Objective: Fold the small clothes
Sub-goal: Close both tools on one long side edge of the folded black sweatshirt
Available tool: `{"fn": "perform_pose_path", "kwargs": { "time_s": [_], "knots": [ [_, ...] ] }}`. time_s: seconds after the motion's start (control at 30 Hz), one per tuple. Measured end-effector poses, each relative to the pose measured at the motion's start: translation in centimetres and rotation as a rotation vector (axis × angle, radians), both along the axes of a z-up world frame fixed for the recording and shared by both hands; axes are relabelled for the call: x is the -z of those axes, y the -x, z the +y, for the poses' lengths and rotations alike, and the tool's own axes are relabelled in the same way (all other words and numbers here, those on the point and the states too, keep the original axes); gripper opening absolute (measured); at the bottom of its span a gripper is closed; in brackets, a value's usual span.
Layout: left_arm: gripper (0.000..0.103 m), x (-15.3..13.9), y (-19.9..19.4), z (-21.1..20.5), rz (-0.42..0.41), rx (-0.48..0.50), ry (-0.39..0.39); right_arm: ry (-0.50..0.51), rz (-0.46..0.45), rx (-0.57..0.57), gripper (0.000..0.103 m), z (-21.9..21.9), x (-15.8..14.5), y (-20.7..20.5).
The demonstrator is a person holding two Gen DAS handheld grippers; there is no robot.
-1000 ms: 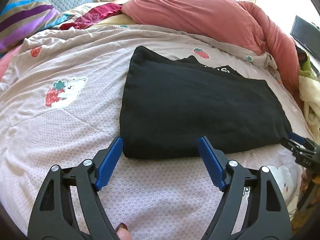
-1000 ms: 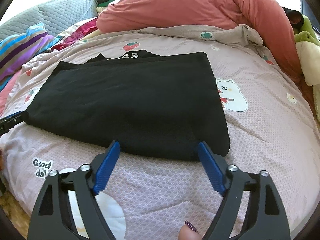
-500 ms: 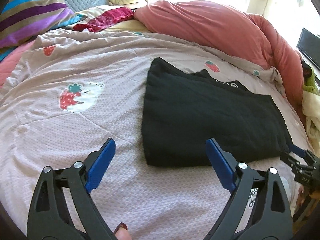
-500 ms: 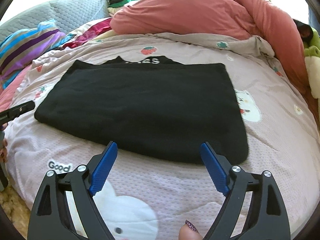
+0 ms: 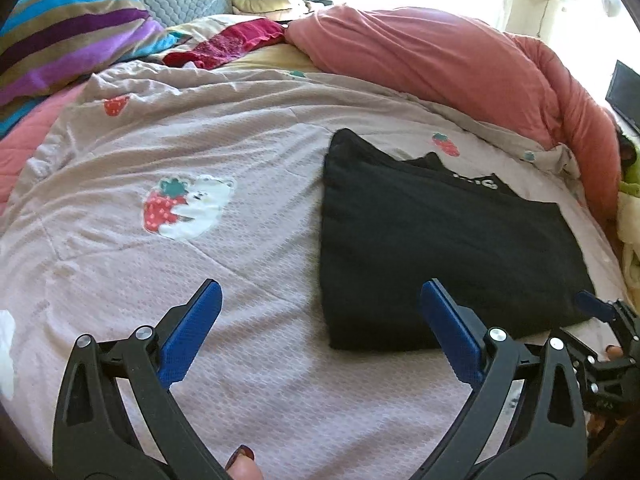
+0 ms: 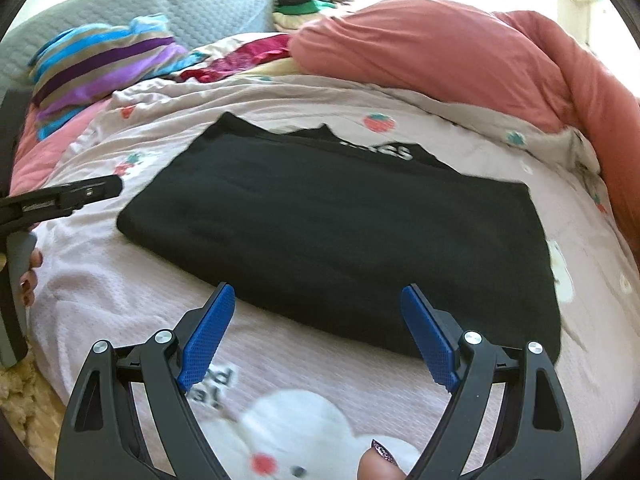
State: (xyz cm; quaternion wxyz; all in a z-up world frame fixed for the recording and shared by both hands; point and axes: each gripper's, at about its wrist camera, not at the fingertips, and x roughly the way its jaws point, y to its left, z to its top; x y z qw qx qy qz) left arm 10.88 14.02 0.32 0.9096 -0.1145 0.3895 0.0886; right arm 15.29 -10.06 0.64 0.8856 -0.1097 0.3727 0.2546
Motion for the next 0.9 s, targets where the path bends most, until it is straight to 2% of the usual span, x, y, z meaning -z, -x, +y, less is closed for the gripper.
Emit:
{"fn": "perform_pose_path", "kwargs": {
  "time_s": [0.23, 0.27, 0.3, 0.57, 0.9],
  "knots": [
    [0.093, -0.2, -1.2, 1.9, 0.016, -0.045, -0.022, 0.018, -0.027, -0.091, 0.086, 3.6, -0.1, 0.3],
    [0.093, -0.2, -1.3, 2.2, 0.019, -0.051, -0.024, 0.021, -0.030, -0.103, 0.094, 4.1, -0.2, 0.4],
    [0.093, -0.1, -1.4, 2.4, 0.022, -0.054, -0.024, 0.023, -0.040, -0.111, 0.096, 4.6, -0.2, 0.4],
    [0.093, -0.2, -3.7, 4.6, 0.056, -0.079, -0.051, 0.052, -0.057, -0.170, 0.096, 7.4, 0.4, 0.2],
    [0.093, -0.4, -7.3, 6.0, 0.067, -0.063, -0.055, 0.169, -0.098, -0.262, 0.096, 11.4, 2.4, 0.7]
  ]
}}
